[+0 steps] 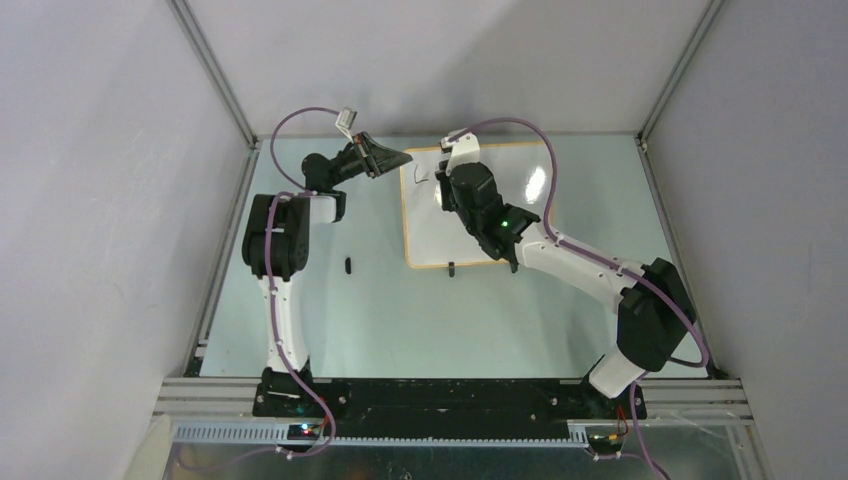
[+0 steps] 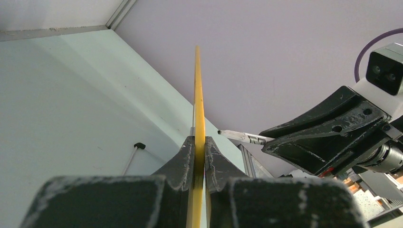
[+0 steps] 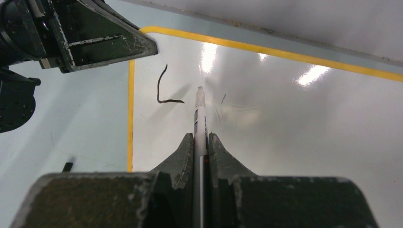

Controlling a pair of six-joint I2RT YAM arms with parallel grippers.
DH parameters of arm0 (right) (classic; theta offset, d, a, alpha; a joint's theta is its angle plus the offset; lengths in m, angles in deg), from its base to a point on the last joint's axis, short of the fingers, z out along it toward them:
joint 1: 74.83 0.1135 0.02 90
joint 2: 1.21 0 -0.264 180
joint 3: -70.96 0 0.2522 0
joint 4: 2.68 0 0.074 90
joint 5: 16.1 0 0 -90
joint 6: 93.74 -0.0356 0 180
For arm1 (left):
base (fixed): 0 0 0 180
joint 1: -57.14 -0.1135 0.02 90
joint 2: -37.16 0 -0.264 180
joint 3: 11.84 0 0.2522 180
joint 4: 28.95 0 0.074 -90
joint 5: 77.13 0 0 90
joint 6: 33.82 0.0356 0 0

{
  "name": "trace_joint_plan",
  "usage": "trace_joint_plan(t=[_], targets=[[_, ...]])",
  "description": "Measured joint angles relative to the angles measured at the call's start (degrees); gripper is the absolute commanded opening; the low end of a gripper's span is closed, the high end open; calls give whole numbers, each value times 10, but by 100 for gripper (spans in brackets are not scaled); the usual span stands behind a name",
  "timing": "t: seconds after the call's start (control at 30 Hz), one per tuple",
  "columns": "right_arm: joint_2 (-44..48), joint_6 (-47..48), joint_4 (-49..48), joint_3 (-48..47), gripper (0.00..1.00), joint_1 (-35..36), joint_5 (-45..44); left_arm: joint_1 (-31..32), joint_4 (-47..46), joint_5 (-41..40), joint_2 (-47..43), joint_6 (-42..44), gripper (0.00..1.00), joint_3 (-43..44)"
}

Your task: Write a sentence on the whiteboard

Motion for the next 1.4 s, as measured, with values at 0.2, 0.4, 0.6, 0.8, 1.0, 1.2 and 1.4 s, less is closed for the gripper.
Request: trace_joint_plan(t=[0.2, 0.4, 0.6, 0.8, 1.0, 1.2, 1.4], targets=[[-2, 2, 0, 0, 0, -1, -2, 0, -1, 0, 0, -1, 0, 0], [-2, 3, -4, 0, 0, -1, 0, 0, -1, 0, 0, -1, 0, 0], [-7, 3, -4, 0, 0, -1, 1, 0, -1, 0, 0, -1, 0, 0], [-25, 3, -1, 0, 0, -1, 1, 0, -1, 0, 0, -1, 0, 0], [-30, 2, 1, -2, 0, -2, 1, 0, -1, 0, 0, -1, 0, 0], [-30, 2, 1, -5, 0, -4, 1, 0, -2, 0, 0, -1, 0, 0], [-33, 3, 1, -7, 0, -5, 0, 0, -2, 0, 0, -1, 0, 0]])
